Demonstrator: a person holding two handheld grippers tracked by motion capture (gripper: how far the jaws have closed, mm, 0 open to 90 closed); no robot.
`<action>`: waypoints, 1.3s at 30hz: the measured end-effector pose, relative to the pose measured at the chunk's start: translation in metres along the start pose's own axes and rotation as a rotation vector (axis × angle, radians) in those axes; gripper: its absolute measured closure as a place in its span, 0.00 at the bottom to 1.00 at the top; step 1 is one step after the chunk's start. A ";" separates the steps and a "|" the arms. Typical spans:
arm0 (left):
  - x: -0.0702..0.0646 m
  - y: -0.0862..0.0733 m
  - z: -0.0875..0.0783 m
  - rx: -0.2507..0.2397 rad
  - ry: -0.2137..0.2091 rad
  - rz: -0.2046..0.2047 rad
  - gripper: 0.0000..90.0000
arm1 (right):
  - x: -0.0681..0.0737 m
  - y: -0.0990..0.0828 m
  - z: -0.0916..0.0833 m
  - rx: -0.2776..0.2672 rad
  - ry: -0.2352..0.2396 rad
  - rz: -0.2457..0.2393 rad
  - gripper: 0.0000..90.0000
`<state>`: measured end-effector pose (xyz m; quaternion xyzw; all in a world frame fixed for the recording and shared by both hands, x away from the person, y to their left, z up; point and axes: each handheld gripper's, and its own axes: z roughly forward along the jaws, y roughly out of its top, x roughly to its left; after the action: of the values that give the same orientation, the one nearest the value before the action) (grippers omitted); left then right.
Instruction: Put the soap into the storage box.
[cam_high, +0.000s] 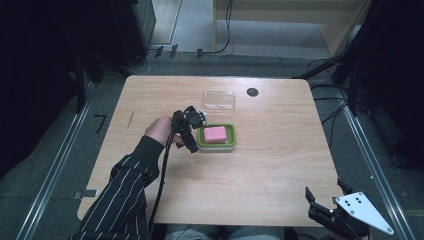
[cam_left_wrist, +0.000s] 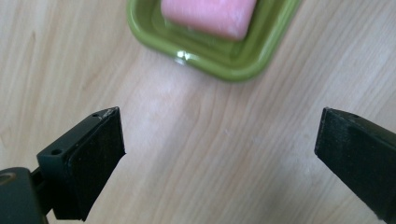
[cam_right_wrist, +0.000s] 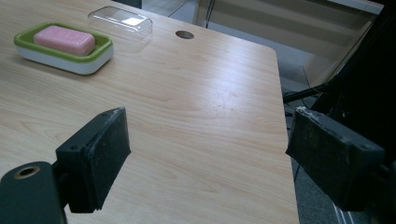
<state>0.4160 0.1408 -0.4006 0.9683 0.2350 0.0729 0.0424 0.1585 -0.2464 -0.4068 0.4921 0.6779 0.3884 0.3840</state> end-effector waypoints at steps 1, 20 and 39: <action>-0.001 -0.004 0.001 0.006 0.000 -0.008 0.02 | 0.000 0.000 0.000 0.000 0.000 0.000 0.15; -0.029 -0.067 0.019 0.080 -0.027 -0.145 0.01 | 0.002 0.003 0.004 -0.009 0.014 -0.010 0.15; -0.063 -0.118 0.027 0.114 -0.029 -0.213 0.01 | 0.005 0.006 0.010 -0.019 0.035 -0.020 0.15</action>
<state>0.3120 0.2155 -0.4483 0.9397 0.3395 0.0403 -0.0019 0.1685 -0.2385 -0.4062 0.4747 0.6856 0.3996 0.3807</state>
